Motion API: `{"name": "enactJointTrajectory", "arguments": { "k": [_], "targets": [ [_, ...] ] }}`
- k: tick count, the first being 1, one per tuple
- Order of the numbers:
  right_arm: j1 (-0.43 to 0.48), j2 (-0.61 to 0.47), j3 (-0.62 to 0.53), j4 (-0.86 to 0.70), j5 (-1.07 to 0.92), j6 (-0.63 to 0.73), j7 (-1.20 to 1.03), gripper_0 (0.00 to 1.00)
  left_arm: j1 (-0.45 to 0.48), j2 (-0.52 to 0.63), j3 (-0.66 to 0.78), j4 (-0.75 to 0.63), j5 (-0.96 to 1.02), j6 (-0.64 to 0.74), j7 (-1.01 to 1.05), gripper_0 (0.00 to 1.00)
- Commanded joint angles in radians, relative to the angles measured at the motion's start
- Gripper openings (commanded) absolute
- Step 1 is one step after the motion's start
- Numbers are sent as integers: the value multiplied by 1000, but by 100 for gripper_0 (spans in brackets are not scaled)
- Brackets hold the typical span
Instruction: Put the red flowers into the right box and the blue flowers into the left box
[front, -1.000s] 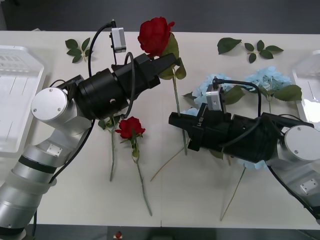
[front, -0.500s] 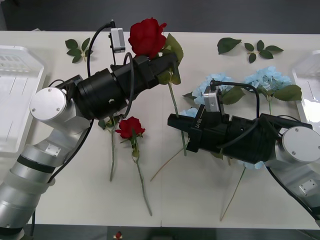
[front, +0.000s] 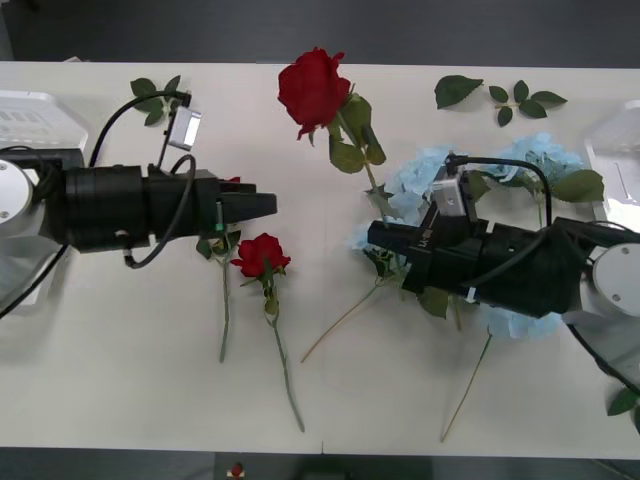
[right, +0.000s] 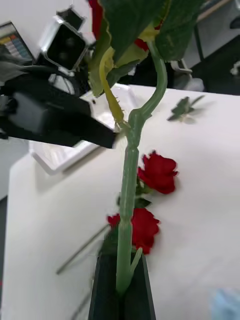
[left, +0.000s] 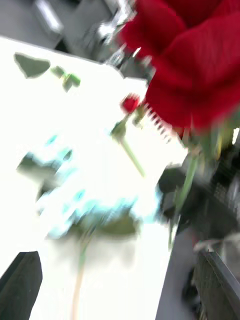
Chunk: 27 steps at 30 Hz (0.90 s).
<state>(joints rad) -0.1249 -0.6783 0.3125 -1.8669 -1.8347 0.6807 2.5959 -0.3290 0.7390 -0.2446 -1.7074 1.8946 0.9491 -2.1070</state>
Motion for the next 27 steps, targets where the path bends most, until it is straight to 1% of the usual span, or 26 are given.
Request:
{"name": "enactJointTrajectory", "arguments": {
  "k": [1, 3, 6, 7, 8, 9, 10, 14, 19, 23, 27],
  "targets": [
    [-21, -175, -1, -26, -12, -69, -137, 0, 31, 115, 22, 9, -43, 56, 59, 88],
    [-21, -253, 0, -5, -54, -101, -184, 0, 30, 135, 27, 48, -83, 86, 59, 88],
    [-24, -396, -1, 72, -195, -151, -214, 0, 27, 135, 41, 118, -169, 99, 67, 88],
    [-27, -449, -3, 104, -242, -162, -214, 0, 19, 126, 41, 143, -210, 94, 71, 96],
    [-29, -488, -4, 130, -268, -165, -214, 0, 13, 119, 41, 161, -244, 91, 76, 100],
    [-30, -511, -6, 149, -282, -165, -214, 0, 5, 111, 41, 173, -265, 89, 79, 100],
    [-33, -566, -6, 189, -290, -165, -214, 0, -5, 94, 42, 204, -311, 80, 87, 100],
    [-38, -678, -12, 308, -291, -161, -221, 0, -42, 34, 44, 273, -437, 42, 102, 100],
    [-36, -756, -10, 460, -219, -145, -230, 0, -101, -33, 44, 336, -560, 7, 133, 100],
    [-36, -771, -10, 562, -186, -144, -235, 0, -133, -73, 44, 354, -663, 4, 193, 100],
    [-38, -765, -12, 675, -112, -156, -238, 0, -157, -121, 44, 354, -772, 4, 237, 100]
  ]
}}
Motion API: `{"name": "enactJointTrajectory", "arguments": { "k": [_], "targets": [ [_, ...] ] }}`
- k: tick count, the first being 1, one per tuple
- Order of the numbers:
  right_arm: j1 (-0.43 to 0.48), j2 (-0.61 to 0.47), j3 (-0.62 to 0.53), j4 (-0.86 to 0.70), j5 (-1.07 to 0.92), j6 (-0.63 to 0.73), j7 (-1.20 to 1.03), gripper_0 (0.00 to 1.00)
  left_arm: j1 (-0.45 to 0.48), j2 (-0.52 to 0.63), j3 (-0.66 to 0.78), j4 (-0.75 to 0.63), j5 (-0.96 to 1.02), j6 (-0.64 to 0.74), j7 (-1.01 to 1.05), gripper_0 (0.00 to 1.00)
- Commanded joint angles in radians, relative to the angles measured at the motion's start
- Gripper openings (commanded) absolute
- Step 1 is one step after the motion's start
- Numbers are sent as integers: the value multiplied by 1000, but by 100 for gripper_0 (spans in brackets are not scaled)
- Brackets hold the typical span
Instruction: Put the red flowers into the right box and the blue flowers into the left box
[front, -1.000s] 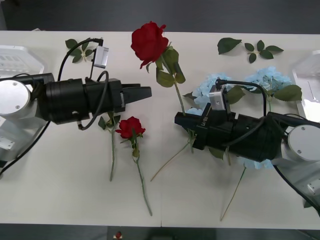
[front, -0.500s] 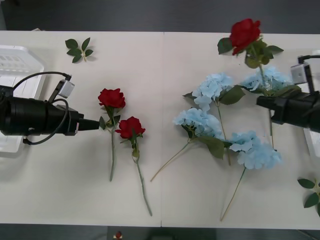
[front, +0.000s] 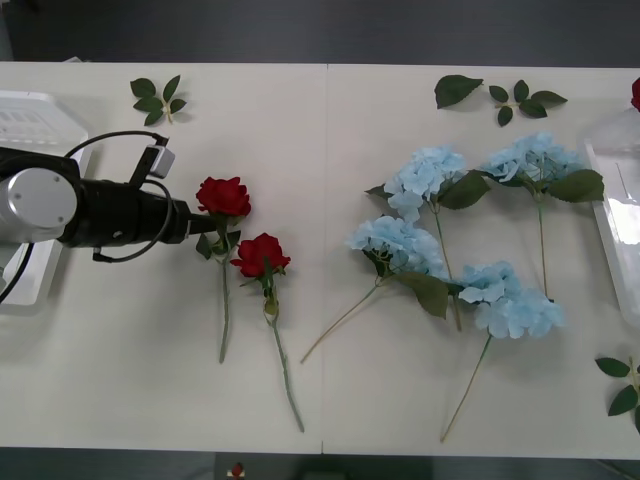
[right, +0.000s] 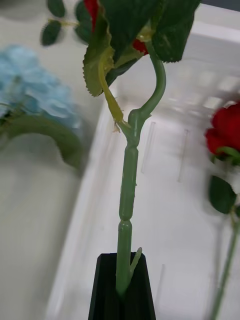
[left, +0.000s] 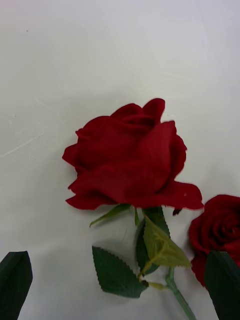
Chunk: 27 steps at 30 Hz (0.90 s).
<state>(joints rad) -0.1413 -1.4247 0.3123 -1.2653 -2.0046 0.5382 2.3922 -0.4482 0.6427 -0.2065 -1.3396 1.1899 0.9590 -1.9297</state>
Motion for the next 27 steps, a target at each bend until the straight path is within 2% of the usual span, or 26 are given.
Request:
{"name": "enactJointTrajectory", "arguments": {
  "k": [1, 17, 18, 21, 24, 27],
  "targets": [
    [-24, -13, -12, 86, 69, -18, -36, 0, -41, -31, 6, -13, -81, -6, 61, 100],
    [-162, 205, -12, 429, 380, -116, -45, 0, -53, -183, 2, -10, -408, 35, 107, 100],
    [-170, 208, -10, 437, 403, -118, -45, 8, -53, -187, -4, -10, -426, 35, 107, 100],
    [-175, 210, -10, 445, 463, -115, -44, 46, -53, -201, -17, -10, -475, 35, 107, 100],
    [-173, 210, -10, 446, 495, -89, -42, 66, -53, -216, -22, -9, -520, 46, 109, 100],
    [-173, 204, -10, 445, 495, -53, -36, 75, -53, -230, -24, -9, -559, 55, 109, 100]
  ]
}}
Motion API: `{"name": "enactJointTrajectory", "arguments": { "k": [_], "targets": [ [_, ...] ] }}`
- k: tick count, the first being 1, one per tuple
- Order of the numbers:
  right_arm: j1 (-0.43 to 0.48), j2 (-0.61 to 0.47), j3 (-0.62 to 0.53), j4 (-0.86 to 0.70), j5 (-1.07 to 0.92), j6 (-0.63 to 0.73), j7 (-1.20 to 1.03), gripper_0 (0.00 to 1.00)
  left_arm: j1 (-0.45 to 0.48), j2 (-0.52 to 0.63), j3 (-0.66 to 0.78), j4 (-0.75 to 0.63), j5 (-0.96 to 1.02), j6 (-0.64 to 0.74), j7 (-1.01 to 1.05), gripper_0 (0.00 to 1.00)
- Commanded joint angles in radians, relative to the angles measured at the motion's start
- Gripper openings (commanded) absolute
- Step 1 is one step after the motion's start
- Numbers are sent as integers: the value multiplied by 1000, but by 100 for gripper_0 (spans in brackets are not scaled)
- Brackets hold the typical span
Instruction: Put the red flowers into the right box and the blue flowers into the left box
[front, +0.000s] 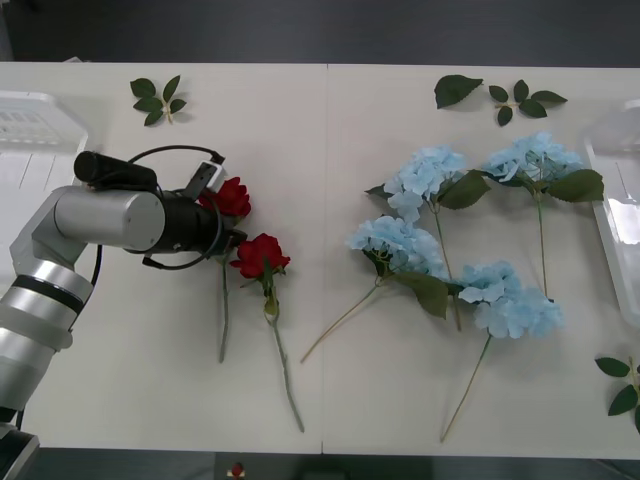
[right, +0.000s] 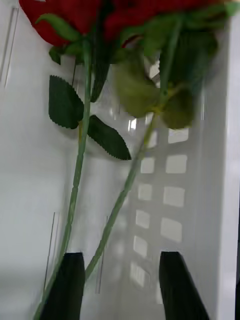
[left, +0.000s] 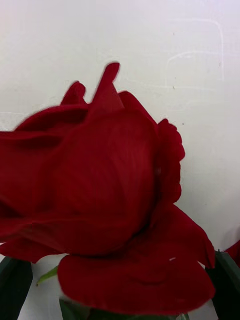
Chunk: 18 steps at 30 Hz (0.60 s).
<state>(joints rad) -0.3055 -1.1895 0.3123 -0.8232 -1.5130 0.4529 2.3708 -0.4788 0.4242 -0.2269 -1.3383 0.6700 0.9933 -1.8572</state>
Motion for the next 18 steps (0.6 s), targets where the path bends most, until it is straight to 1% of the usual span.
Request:
{"name": "enactJointTrajectory", "arguments": {
  "k": [1, 4, 6, 7, 9, 10, 11, 12, 14, 15, 16, 17, 18],
  "targets": [
    [-9, -33, -12, 1, 4, 41, -13, 77, -23, -15, -3, -9, -50, 25, 36, 100],
    [-9, -42, -10, -20, -3, 78, -8, 81, -23, -19, -3, -7, -67, 34, 38, 100],
    [-10, -59, -10, -45, -35, 125, -5, 82, -23, -21, -3, 8, -67, 34, 38, 100],
    [-10, -73, -12, -65, -67, 162, -2, 83, -23, -22, -3, 22, -66, 33, 35, 91],
    [-9, -91, -16, -106, -141, 236, -4, 83, -23, -24, -6, 38, -64, 25, 35, 69],
    [-9, -94, -19, -117, -159, 254, -7, 83, -23, -24, -8, 41, -64, 24, 35, 67],
    [-9, -101, -30, -143, -210, 316, -24, 83, -23, -24, -8, 47, -61, 24, 35, 60],
    [-9, -102, -35, -151, -226, 343, -50, 83, -23, -24, -8, 48, -59, 24, 36, 56],
    [-15, -117, -36, -215, -226, 406, -163, 84, -23, -24, -8, 57, -53, 24, 36, 40],
    [-15, -120, -36, -241, -216, 412, -176, 85, -23, -24, -8, 61, -50, 25, 36, 34],
    [-14, -134, -36, -312, -174, 428, -217, 85, -23, -22, -8, 70, -41, 24, 38, 10],
    [-12, -140, -38, -341, -153, 435, -240, 85, -23, -22, -8, 73, -36, 24, 39, 3],
    [-14, -148, -36, -382, -121, 448, -271, 85, -23, -22, -8, 79, -30, 19, 39, 0]
  ]
}}
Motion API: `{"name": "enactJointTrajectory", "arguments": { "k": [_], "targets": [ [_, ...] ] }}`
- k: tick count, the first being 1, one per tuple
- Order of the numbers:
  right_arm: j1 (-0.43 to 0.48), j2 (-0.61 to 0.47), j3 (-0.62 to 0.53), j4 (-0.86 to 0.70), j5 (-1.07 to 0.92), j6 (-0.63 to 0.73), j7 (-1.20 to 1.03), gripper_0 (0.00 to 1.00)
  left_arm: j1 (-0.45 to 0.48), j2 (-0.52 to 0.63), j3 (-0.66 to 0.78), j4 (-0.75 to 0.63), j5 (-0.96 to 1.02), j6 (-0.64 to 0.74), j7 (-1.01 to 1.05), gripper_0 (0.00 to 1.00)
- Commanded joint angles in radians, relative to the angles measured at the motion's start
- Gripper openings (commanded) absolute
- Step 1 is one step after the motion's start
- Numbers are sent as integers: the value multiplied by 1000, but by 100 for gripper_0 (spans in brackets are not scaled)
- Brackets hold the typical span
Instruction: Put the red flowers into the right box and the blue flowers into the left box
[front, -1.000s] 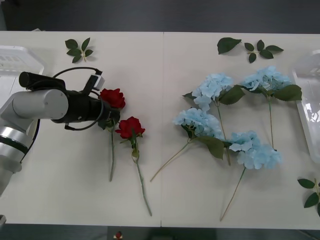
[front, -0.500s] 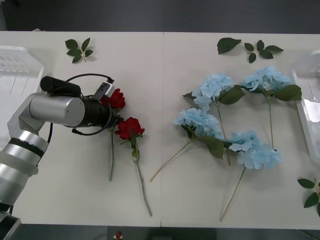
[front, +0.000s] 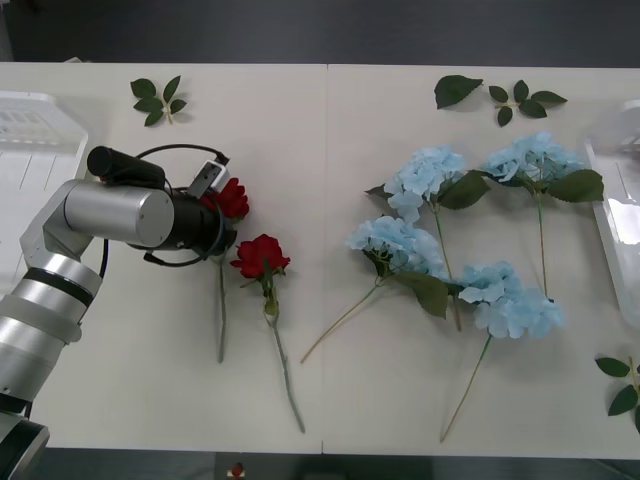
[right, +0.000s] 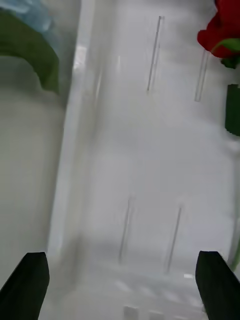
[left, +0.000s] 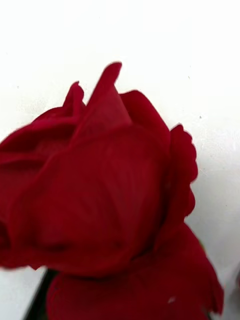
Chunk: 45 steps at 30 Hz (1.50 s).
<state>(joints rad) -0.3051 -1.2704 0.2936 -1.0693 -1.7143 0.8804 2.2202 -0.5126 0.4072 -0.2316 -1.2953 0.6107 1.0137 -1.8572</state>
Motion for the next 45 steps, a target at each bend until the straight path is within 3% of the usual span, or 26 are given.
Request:
{"name": "enactJointTrajectory", "arguments": {
  "k": [1, 8, 13, 19, 24, 31, 39, 45],
  "targets": [
    [-14, -76, -17, -198, 116, 32, -171, 86, 11, -7, -3, 41, 41, -4, 39, 0],
    [-19, -63, -17, -503, 328, 71, -619, 86, 12, 25, 3, 18, 170, 0, 41, 0],
    [-28, 16, -17, -636, 522, 120, -901, 86, 12, 96, 37, -61, 366, 83, 38, 0],
    [-97, 171, -14, -643, 800, 256, -1013, 88, 14, 160, 156, -168, 650, 241, 39, 0],
    [-143, 264, 7, -567, 898, 275, -1005, 90, 14, 165, 232, -206, 880, 295, 39, 0],
    [-213, 365, 87, -419, 1022, 241, -993, 92, 14, 113, 212, -277, 1182, 155, 32, 0],
    [-221, 413, 101, -320, 1052, 167, -967, 92, 22, -8, 132, -354, 1311, -50, 24, 0],
    [-221, 414, 101, -316, 1047, 167, -955, 92, 65, -85, 38, -421, 1284, -237, 4, 0]
  ]
}}
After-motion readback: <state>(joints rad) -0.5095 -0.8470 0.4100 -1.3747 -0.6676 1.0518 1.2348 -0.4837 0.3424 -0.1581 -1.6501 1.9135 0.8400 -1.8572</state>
